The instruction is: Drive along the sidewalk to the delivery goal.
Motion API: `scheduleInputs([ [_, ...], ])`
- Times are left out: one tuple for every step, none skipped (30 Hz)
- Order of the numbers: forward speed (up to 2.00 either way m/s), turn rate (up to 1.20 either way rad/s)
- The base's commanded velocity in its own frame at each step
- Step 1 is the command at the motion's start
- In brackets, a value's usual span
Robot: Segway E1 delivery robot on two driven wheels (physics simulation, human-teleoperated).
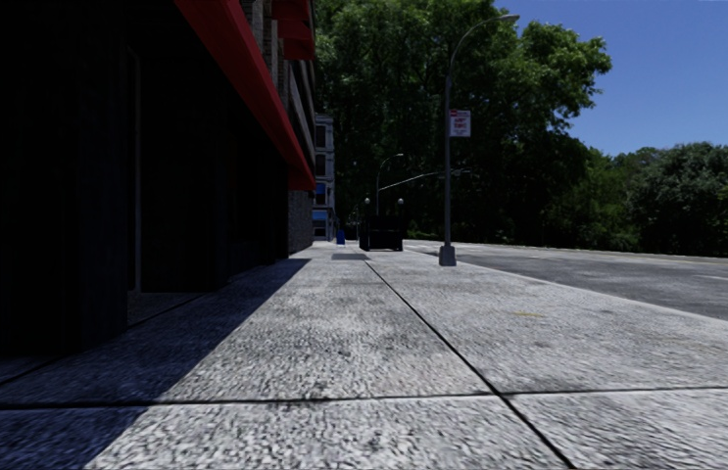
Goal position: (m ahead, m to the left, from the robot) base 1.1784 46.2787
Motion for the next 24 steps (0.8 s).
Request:
scheduleInputs([
  [2.0, 0.0],
  [2.0, 0.0],
  [2.0, 0.0],
  [2.0, 0.0],
  [2.0, 0.0],
  [2.0, 0.0],
  [2.0, 0.0],
  [2.0, 0.0],
  [2.0, 0.0],
  [2.0, 0.0],
  [2.0, 0.0],
  [2.0, 0.0],
  [2.0, 0.0],
  [2.0, 0.0],
  [2.0, 0.0],
  [2.0, 0.0],
  [2.0, 0.0],
  [2.0, 0.0],
  [2.0, 0.0],
  [2.0, 0.0],
  [2.0, 0.0],
  [2.0, 0.0],
  [2.0, 0.0],
  [2.0, 0.0],
])
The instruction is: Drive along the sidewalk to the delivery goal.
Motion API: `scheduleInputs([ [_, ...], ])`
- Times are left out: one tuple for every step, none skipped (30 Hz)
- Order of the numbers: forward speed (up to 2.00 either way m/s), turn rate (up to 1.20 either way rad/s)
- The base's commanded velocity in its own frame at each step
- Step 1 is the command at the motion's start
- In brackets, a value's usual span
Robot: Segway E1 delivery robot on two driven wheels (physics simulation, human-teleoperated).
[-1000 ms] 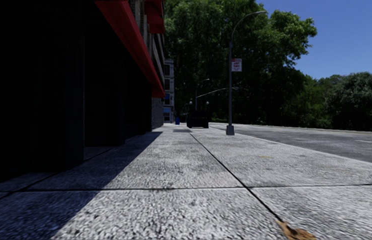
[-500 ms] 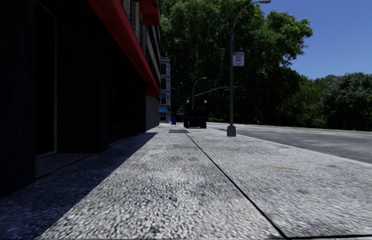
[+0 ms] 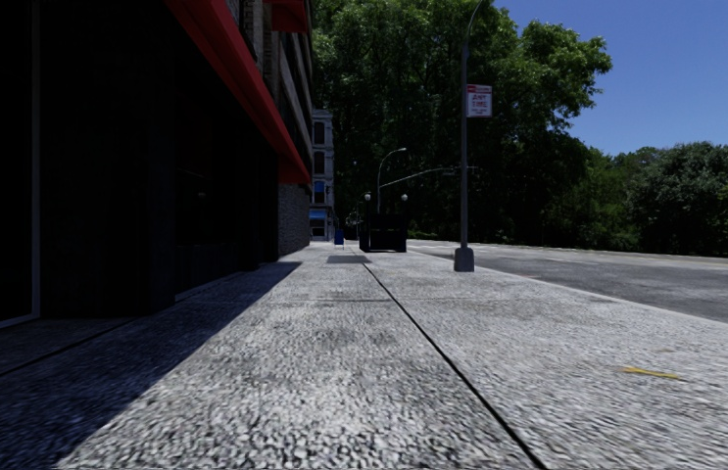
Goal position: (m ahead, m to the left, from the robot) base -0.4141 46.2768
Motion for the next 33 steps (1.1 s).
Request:
scheduleInputs([
  [2.0, 0.0],
  [2.0, 0.0],
  [2.0, 0.0],
  [2.0, 0.0],
  [2.0, 0.0],
  [2.0, 0.0],
  [2.0, 0.0],
  [2.0, 0.0],
  [2.0, 0.0],
  [2.0, 0.0],
  [2.0, 0.0],
  [2.0, 0.0],
  [2.0, 0.0],
  [2.0, 0.0],
  [2.0, 0.0],
  [2.0, 0.0],
  [2.0, 0.0],
  [2.0, 0.0],
  [2.0, 0.0],
  [2.0, 0.0],
  [2.0, 0.0],
  [2.0, 0.0],
  [2.0, 0.0],
  [2.0, 0.0],
  [2.0, 0.0],
  [2.0, 0.0],
  [2.0, 0.0],
  [2.0, 0.0],
  [2.0, 0.0],
  [2.0, 0.09],
  [2.0, 0.12],
  [2.0, 0.12],
  [2.0, 0.13],
])
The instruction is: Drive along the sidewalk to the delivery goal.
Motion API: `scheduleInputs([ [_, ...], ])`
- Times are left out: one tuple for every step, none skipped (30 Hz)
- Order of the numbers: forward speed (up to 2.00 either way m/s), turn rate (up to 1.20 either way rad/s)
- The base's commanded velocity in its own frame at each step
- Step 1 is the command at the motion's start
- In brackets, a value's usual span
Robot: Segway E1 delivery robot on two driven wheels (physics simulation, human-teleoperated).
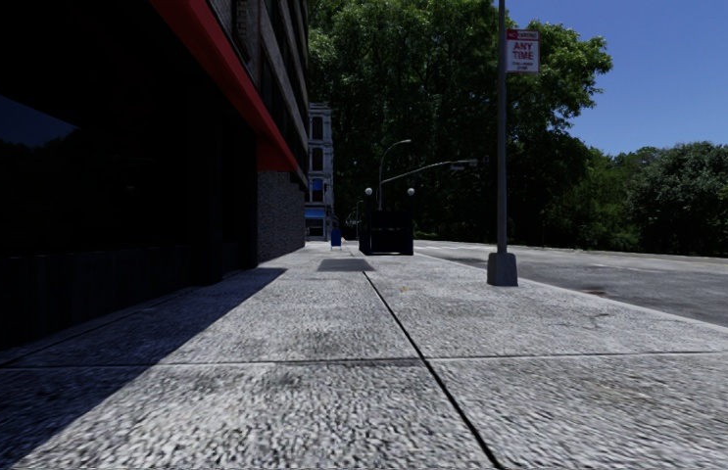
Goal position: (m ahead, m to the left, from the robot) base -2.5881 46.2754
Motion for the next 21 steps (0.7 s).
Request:
scheduleInputs([
  [2.0, 0.19],
  [2.0, 0.23],
  [2.0, 0.29],
  [2.0, 0.29],
  [2.0, 0.37],
  [2.0, 0.45],
  [2.0, 0.49],
  [2.0, 0.49],
  [2.0, 0.5],
  [2.0, 0.51],
  [2.0, 0.51],
  [2.0, 0.51],
  [2.0, 0.51],
  [2.0, 0.51],
  [2.0, 0.5],
  [2.0, 0.43],
  [2.0, 0.0],
  [2.0, 0.0],
  [2.0, 0.0],
  [2.0, 0.0],
  [2.0, 0.0],
])
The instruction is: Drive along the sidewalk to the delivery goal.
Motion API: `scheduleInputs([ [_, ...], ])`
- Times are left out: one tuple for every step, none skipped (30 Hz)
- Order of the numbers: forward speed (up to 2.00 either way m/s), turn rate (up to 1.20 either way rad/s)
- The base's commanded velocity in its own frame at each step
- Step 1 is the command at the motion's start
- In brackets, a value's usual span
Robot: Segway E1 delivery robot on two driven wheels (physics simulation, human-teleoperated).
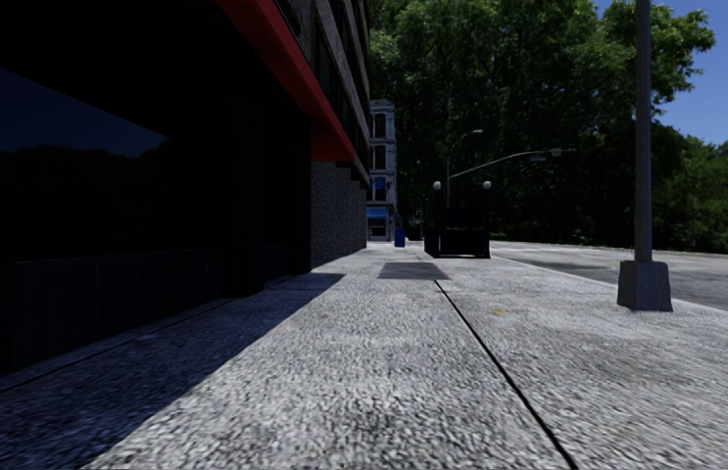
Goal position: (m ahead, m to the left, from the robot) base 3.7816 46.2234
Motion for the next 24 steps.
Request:
scheduleInputs([
  [2.0, 0.0],
  [2.0, 0.0],
  [2.0, 0.0],
  [2.0, 0.0],
  [2.0, 0.0],
  [2.0, 0.0],
  [2.0, 0.0],
  [2.0, 0.0],
  [2.0, 0.0],
  [2.0, 0.0],
  [2.0, 0.0],
  [2.0, 0.0],
  [2.0, 0.0],
  [2.0, 0.0],
  [2.0, 0.0],
  [2.0, 0.0],
  [2.0, 0.0],
  [2.0, 0.0],
  [2.0, 0.0],
  [2.0, 0.0],
  [2.0, 0.0],
  [2.0, 0.0],
  [2.0, 0.0],
  [2.0, 0.0],
])
